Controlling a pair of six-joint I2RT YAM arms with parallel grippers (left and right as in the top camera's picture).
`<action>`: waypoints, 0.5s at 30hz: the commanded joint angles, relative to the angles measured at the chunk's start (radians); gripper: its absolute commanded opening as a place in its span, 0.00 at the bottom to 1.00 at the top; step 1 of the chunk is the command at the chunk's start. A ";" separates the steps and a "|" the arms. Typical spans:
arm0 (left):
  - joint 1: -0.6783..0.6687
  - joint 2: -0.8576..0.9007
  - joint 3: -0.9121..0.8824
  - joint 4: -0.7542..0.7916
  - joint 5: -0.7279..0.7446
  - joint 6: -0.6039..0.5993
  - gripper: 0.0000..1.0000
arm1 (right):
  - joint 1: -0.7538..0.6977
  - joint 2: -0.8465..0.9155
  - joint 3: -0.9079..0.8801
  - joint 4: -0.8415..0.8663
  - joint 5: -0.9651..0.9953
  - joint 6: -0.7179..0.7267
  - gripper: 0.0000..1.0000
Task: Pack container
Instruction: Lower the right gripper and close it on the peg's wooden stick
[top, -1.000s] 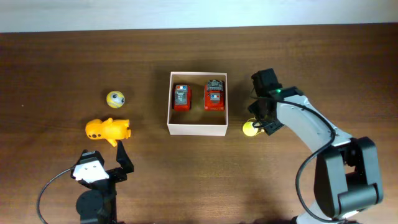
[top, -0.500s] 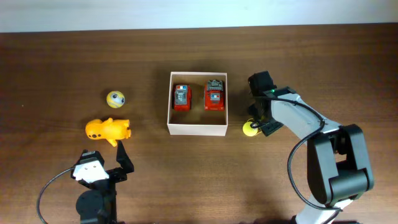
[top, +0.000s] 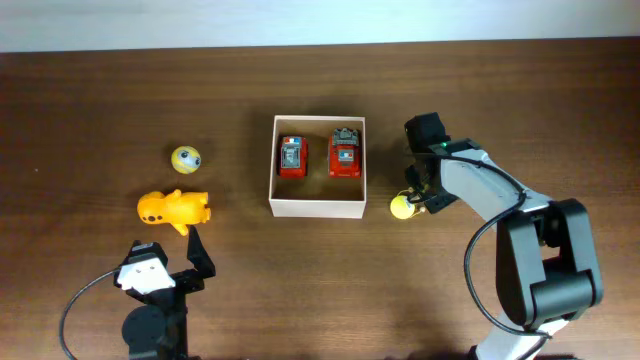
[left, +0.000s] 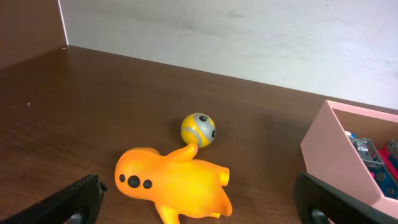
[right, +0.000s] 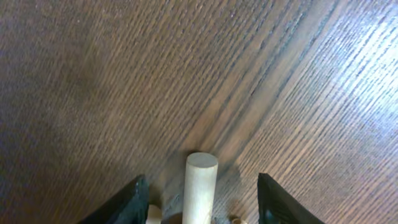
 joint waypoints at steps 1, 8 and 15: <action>0.001 -0.008 -0.009 0.003 0.015 -0.001 0.99 | -0.006 0.019 -0.010 0.005 0.023 0.009 0.50; 0.001 -0.008 -0.009 0.003 0.015 -0.001 0.99 | -0.004 0.021 -0.010 0.030 0.005 0.009 0.50; 0.001 -0.008 -0.009 0.003 0.015 -0.001 0.99 | -0.004 0.034 -0.010 0.046 -0.016 0.009 0.50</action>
